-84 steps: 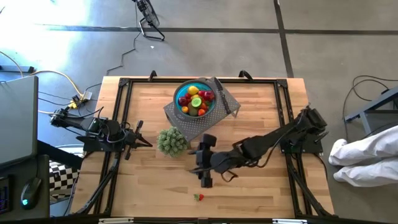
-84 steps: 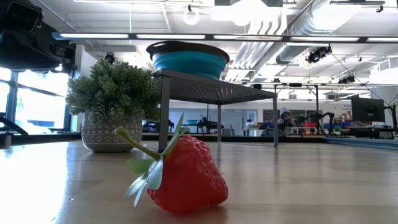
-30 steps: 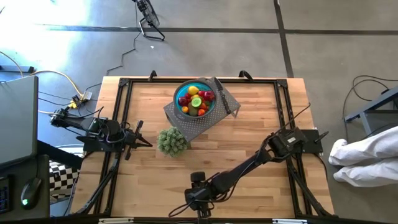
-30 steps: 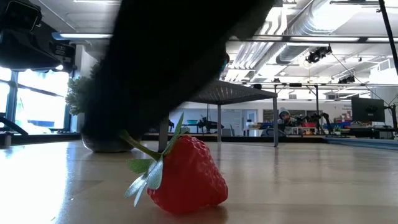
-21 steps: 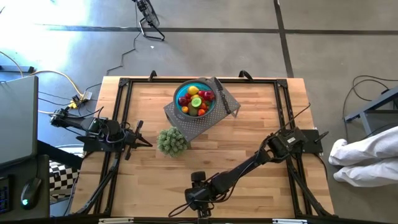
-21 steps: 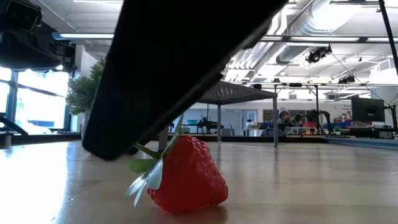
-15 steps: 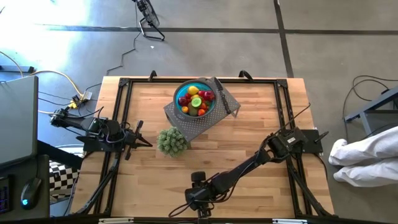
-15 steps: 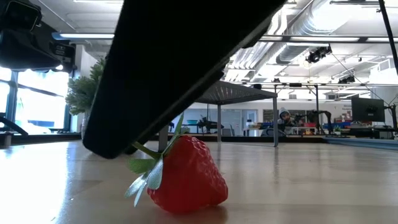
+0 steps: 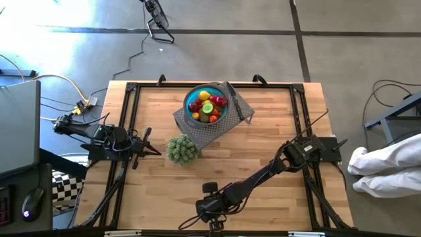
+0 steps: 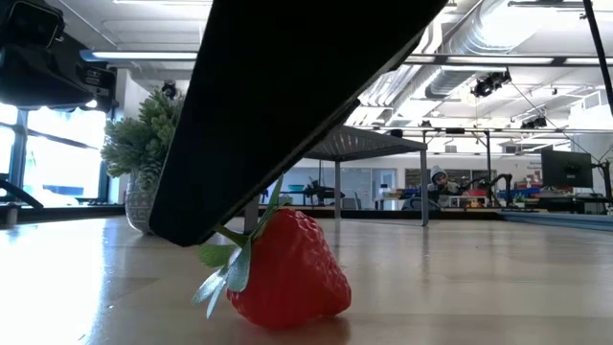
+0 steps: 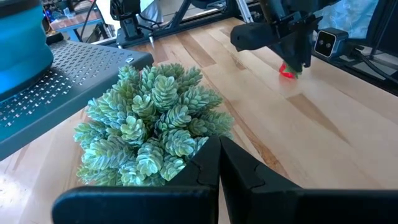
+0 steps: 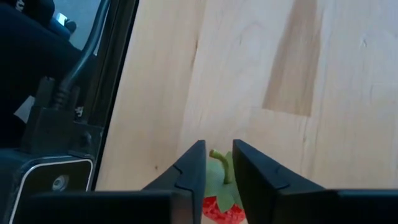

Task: Pick & Place Fruit
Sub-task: Put the strawberry into the blue strainer bowl on the shelf

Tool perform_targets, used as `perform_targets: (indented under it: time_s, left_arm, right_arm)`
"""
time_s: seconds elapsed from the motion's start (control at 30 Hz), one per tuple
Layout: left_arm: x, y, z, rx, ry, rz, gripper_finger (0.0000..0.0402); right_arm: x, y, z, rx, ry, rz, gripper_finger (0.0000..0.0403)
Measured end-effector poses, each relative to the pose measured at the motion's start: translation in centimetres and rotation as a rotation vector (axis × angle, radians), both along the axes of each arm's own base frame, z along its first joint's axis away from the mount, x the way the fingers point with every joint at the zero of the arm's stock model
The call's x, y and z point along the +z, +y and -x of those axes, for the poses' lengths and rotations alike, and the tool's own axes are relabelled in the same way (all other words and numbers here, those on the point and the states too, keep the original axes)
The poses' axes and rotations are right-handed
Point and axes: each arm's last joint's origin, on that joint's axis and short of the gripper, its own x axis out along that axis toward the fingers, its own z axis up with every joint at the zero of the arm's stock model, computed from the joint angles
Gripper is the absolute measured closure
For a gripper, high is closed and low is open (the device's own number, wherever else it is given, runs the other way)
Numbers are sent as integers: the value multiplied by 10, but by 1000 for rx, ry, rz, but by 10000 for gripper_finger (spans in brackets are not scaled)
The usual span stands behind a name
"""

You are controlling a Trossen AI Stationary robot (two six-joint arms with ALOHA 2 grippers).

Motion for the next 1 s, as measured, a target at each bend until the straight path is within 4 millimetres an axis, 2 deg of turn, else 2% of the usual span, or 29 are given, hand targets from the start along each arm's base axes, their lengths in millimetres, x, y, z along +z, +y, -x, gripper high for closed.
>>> perform_targets:
  time_s: [0.33,0.57,0.77,1.0]
  left_arm:
    - [0,0,0,0,0,0,400]
    - [0,0,0,0,0,0,400]
    - [0,0,0,0,1,0,400]
    - [0,0,0,0,3,-1,400]
  right_arm:
    - [0,0,0,-3,0,-2,392]
    - [3,0,0,-5,-4,1,397]
    - [31,-11,0,-33,-61,-8,397]
    - [85,-39,0,-102,-191,8,398]
